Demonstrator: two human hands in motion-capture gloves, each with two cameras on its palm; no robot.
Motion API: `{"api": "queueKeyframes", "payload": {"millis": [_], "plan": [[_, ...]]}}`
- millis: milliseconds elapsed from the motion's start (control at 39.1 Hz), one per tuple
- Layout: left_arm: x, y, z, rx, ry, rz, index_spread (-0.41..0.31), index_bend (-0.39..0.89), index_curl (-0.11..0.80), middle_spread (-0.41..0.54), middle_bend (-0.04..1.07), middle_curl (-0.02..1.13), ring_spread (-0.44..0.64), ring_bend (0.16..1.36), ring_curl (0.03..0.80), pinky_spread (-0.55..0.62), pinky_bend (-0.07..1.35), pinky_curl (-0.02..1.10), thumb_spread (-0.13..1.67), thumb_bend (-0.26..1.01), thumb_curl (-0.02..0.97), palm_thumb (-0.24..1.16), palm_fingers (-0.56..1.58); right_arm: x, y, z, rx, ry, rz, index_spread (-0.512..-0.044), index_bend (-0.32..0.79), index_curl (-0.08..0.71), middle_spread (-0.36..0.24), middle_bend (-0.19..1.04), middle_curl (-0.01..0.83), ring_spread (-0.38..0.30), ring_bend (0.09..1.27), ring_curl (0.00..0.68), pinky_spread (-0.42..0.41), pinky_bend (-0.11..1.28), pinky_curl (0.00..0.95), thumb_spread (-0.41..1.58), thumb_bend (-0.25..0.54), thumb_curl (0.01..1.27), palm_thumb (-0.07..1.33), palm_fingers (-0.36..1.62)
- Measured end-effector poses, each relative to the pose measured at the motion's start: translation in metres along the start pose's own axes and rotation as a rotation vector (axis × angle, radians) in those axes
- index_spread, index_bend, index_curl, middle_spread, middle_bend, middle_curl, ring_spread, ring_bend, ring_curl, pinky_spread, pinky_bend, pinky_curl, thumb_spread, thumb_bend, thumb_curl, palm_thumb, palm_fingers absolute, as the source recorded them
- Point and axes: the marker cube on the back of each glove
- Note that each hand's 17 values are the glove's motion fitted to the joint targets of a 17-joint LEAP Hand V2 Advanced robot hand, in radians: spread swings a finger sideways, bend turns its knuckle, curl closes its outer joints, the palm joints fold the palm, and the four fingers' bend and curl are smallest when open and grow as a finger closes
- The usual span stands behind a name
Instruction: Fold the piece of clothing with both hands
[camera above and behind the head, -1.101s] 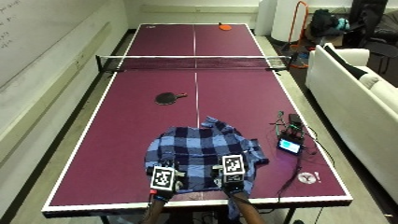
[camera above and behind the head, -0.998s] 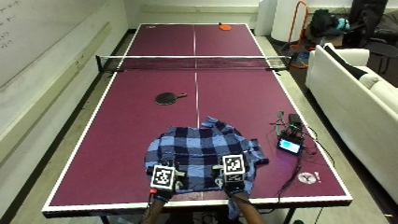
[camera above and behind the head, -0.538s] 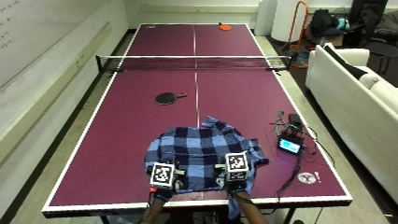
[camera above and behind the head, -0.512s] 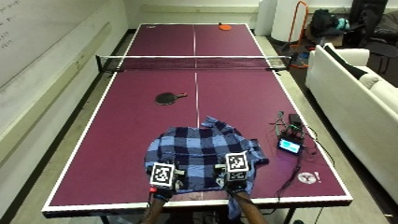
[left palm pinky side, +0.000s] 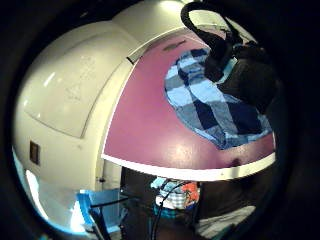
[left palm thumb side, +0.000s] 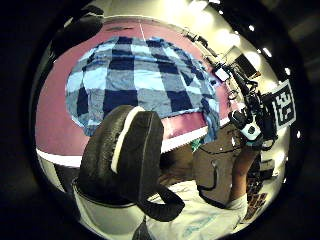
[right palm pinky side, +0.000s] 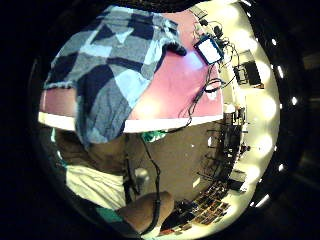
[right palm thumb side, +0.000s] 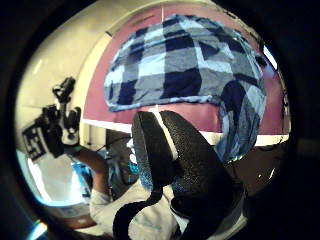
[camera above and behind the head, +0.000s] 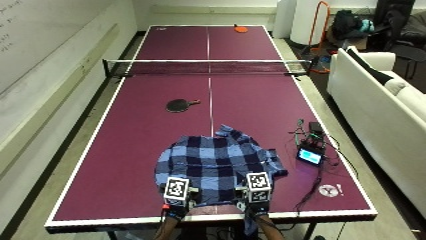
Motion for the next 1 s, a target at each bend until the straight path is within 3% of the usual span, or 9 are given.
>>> {"api": "queueKeyframes", "payload": {"millis": [205, 512, 589, 614, 742, 768, 845, 922, 998], "plan": [[0.006, 0.006, 0.057, -0.167, 0.002, 0.027, -0.146, 0.12, 0.264, -0.049, 0.16, 0.31, 0.03, 0.57, 0.324, 0.1, 0.43, 0.37, 1.16, -0.02, 0.199, 0.1, 0.59, 0.015, 0.003, 0.04, -0.153, -0.023, 0.019, -0.364, 0.08, 0.209, -0.023, 0.2, 0.309, 0.144, 0.28, 0.235, 0.259, 0.48, 0.337, 1.2, -0.014, 0.19, 0.3, 0.12], [0.004, 0.008, 0.111, -0.251, 0.052, 0.04, -0.14, 0.16, 0.281, -0.039, 0.16, 0.31, 0.02, 0.59, 0.331, 0.11, 0.42, 0.38, 1.14, 0.0, 0.223, 0.12, 0.59, 0.032, -0.008, 0.081, -0.199, -0.074, 0.062, -0.344, 0.09, 0.18, -0.006, 0.19, 0.319, 0.15, 0.36, 0.26, 0.23, 0.6, 0.363, 1.18, 0.0, 0.23, 0.38, 0.15], [0.002, 0.004, 0.12, -0.178, 0.038, 0.029, -0.148, 0.19, 0.301, -0.04, 0.14, 0.31, -0.01, 0.59, 0.331, 0.1, 0.4, 0.38, 1.16, 0.0, 0.231, 0.15, 0.62, 0.037, -0.011, 0.083, -0.141, -0.052, 0.089, -0.338, 0.12, 0.185, -0.022, 0.2, 0.322, 0.115, 0.41, 0.269, 0.2, 0.59, 0.359, 1.22, 0.021, 0.24, 0.44, 0.24], [0.002, 0.004, 0.12, -0.144, 0.026, 0.021, -0.155, 0.22, 0.316, -0.04, 0.13, 0.3, -0.02, 0.58, 0.33, 0.1, 0.39, 0.38, 1.17, 0.0, 0.23, 0.15, 0.64, 0.039, -0.013, 0.084, -0.109, -0.032, 0.1, -0.345, 0.18, 0.204, -0.037, 0.21, 0.326, 0.094, 0.42, 0.274, 0.189, 0.56, 0.349, 1.25, 0.047, 0.25, 0.48, 0.32], [0.005, -0.001, 0.105, 0.051, -0.013, 0.004, -0.187, 0.28, 0.358, -0.04, 0.07, 0.26, -0.08, 0.61, 0.338, 0.04, 0.39, 0.38, 1.22, 0.03, 0.242, 0.23, 0.73, 0.047, -0.031, 0.092, 0.125, 0.108, 0.109, -0.35, 0.26, 0.262, -0.103, 0.22, 0.338, -0.006, 0.4, 0.273, 0.119, 0.49, 0.331, 1.31, 0.099, 0.27, 0.59, 0.55], [0.007, -0.004, 0.101, 0.102, -0.014, 0.005, -0.199, 0.25, 0.355, -0.12, 0.22, 0.3, -0.11, 0.58, 0.328, 0.01, 0.36, 0.37, 1.24, 0.05, 0.25, 0.27, 0.84, 0.049, -0.036, 0.095, 0.187, 0.145, 0.102, -0.351, 0.28, 0.275, -0.129, 0.23, 0.34, -0.056, 0.43, 0.283, 0.077, 0.48, 0.329, 1.32, 0.124, 0.28, 0.64, 0.68], [0.007, -0.006, 0.086, 0.188, -0.024, 0.013, -0.231, 0.24, 0.365, -0.177, 0.2, 0.31, -0.18, 0.57, 0.326, -0.06, 0.34, 0.36, 1.25, 0.08, 0.266, 0.35, 0.97, 0.051, -0.038, 0.091, 0.3, 0.239, 0.066, -0.347, 0.24, 0.282, -0.162, 0.2, 0.341, -0.128, 0.45, 0.29, 0.007, 0.5, 0.332, 1.34, 0.15, 0.29, 0.71, 0.82], [0.008, 0.002, 0.071, 0.188, 0.02, 0.035, -0.267, 0.24, 0.377, -0.224, 0.21, 0.33, -0.24, 0.55, 0.327, -0.14, 0.32, 0.36, 1.25, 0.1, 0.281, 0.43, 1.11, 0.051, -0.02, 0.072, 0.262, 0.267, -0.004, -0.342, 0.17, 0.281, -0.19, 0.22, 0.353, -0.203, 0.5, 0.305, -0.089, 0.51, 0.33, 1.35, 0.18, 0.3, 0.77, 1.05], [-0.004, 0.017, 0.048, 0.155, 0.023, 0.054, -0.289, 0.18, 0.379, -0.277, 0.3, 0.37, -0.29, 0.56, 0.347, -0.21, 0.3, 0.37, 1.25, 0.11, 0.286, 0.46, 1.22, 0.054, -0.004, 0.052, 0.138, 0.217, -0.091, -0.339, 0.12, 0.287, -0.227, 0.27, 0.38, -0.256, 0.56, 0.345, -0.152, 0.5, 0.347, 1.35, 0.187, 0.3, 0.81, 1.18]]}}
